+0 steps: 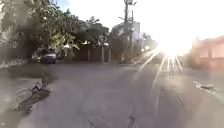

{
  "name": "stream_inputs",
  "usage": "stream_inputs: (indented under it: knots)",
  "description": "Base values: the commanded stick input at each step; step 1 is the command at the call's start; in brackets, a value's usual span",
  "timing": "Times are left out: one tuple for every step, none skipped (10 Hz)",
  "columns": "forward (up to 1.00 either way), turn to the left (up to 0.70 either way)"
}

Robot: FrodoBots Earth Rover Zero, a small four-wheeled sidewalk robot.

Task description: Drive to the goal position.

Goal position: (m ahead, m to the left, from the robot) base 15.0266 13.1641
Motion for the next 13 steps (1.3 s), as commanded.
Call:
stream_inputs:
  knots:
    - [1.0,0.0]
    - [1.0,0.0]
    - [1.0,0.0]
    - [1.0,0.0]
    - [1.0,0.0]
    - [1.0,0.0]
    - [1.0,0.0]
    - [1.0,0.0]
    - [1.0,0.0]
    - [1.0,0.0]
    - [1.0,0.0]
    - [1.0,0.0]
    - [1.0,0.0]
